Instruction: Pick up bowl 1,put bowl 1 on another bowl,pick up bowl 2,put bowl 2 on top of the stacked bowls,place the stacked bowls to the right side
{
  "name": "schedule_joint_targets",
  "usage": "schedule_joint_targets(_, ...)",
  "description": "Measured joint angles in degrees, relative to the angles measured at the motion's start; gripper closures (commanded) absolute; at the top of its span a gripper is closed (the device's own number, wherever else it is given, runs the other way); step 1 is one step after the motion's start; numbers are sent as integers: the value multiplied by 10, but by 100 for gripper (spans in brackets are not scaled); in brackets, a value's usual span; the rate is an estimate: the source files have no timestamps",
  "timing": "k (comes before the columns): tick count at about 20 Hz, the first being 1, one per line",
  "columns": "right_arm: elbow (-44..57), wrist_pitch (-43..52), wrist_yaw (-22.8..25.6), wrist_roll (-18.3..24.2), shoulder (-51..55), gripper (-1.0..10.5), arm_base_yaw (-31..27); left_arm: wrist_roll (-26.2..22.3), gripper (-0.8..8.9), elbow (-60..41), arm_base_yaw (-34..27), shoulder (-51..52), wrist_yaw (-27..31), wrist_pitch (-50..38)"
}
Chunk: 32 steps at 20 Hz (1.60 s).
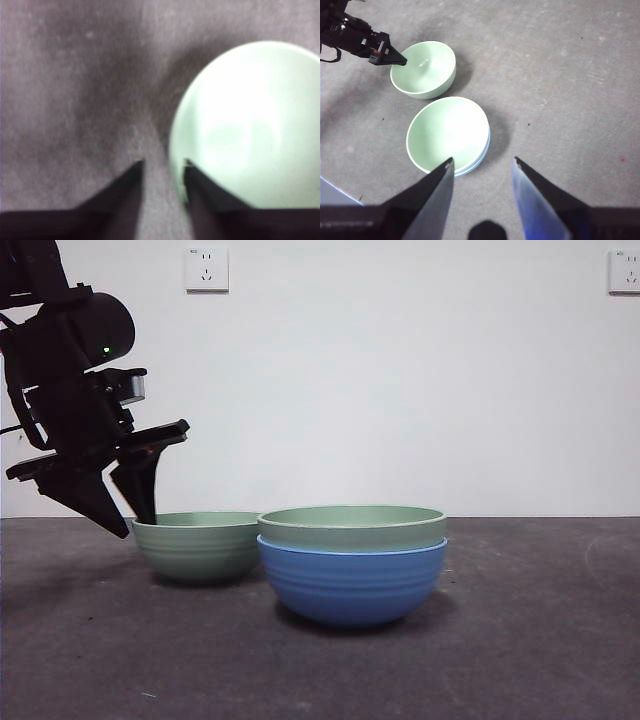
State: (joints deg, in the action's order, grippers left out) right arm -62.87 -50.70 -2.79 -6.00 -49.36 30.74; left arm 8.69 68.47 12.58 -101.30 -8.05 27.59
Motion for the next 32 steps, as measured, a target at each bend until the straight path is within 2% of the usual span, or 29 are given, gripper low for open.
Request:
schedule_joint_targets(9, 0, 0, 0, 0, 0, 753, 0, 3, 821, 3, 0, 1, -15, 6)
schedule_joint_targets(14, 0, -3, 0, 0, 0, 753, 0, -9, 821, 49, 11, 52, -37, 63)
schedule_joint_targets(20, 0, -3, 0, 0, 0, 757, 0, -57, 821, 133, 110, 113, -42, 170)
schedule_joint_targets(23, 0, -4, 0, 0, 0, 757, 0, -65, 821, 133, 171, 106, -30, 178)
schedule_joint_targets(25, 0, -5, 0, 0, 0, 757, 0, -68, 821, 133, 202, 94, -1, 174)
schedule_joint_targets(32, 0, -14, 0, -2, 0, 757, 0, -72, 821, 133, 232, 10, 22, 140)
